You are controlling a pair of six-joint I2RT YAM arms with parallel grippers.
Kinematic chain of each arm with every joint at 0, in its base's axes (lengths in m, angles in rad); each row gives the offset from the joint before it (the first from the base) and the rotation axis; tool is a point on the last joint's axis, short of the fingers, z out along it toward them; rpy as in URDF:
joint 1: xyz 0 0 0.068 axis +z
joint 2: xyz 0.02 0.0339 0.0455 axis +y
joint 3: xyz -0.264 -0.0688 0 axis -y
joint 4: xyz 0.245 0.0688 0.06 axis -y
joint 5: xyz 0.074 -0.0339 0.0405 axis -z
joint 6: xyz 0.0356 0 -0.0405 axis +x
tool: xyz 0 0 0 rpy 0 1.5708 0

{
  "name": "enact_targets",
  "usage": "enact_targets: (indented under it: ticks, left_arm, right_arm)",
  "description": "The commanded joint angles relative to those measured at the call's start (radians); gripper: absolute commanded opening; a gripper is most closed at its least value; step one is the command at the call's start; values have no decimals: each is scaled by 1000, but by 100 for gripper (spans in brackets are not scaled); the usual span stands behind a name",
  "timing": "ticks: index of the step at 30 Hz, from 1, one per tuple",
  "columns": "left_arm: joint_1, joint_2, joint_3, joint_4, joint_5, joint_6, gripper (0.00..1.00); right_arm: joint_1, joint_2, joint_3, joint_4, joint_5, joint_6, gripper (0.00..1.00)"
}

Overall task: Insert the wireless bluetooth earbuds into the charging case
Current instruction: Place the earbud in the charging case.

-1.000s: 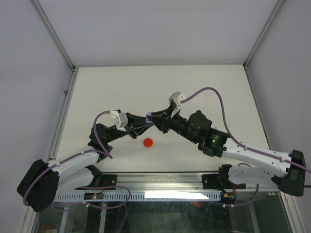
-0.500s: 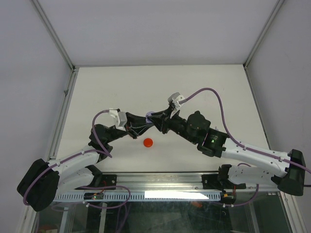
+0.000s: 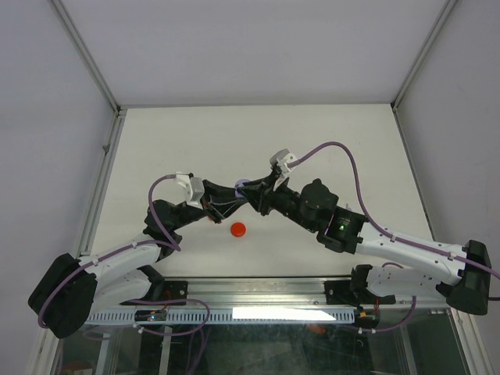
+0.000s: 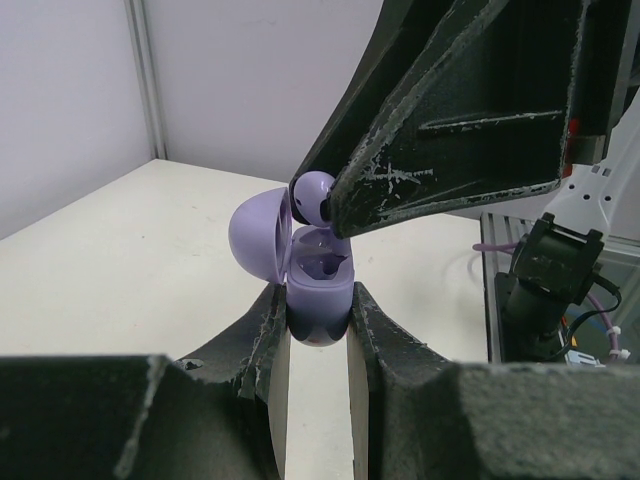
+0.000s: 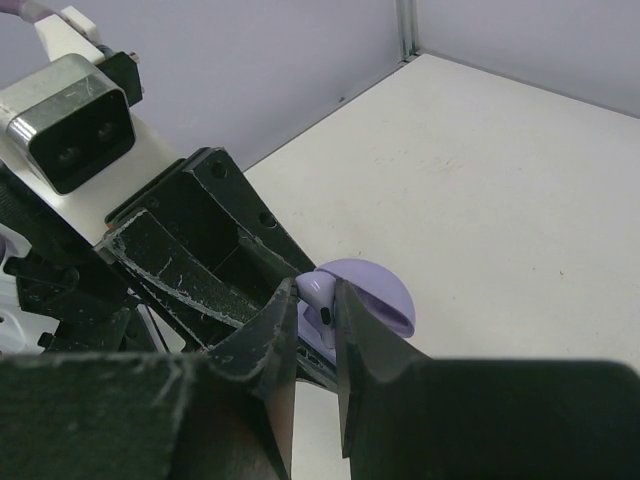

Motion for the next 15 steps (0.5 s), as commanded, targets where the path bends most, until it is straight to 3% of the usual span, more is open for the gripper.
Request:
enact_targets:
  ticks: [1,15]
  left_arm:
    - [-9,0,36,101,-27,-13,7]
    - [-11,16,35,127,-5,-52,7]
  right_arm:
    - [9,3,6,25,0,-7,14]
    - [10,-1,-12,46,38,-2,14]
